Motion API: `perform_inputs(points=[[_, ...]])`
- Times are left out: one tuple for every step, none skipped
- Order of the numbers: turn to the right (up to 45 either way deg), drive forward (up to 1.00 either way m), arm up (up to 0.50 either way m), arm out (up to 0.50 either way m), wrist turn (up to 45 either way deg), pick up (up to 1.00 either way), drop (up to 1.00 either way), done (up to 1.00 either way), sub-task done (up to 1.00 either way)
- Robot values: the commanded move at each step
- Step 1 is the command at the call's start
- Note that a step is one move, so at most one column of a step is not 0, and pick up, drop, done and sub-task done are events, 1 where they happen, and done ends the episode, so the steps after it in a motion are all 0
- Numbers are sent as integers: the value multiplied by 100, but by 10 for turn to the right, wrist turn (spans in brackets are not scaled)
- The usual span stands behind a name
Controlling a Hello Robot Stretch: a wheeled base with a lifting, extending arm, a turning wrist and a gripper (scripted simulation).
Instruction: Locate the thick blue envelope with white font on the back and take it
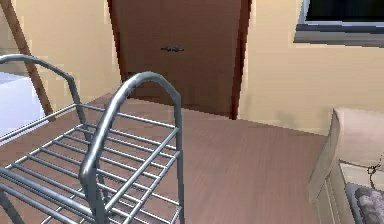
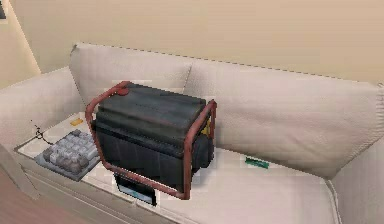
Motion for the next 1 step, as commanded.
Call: perform_inputs(points=[[-150,0,0,0,0,0,0,0,0]])
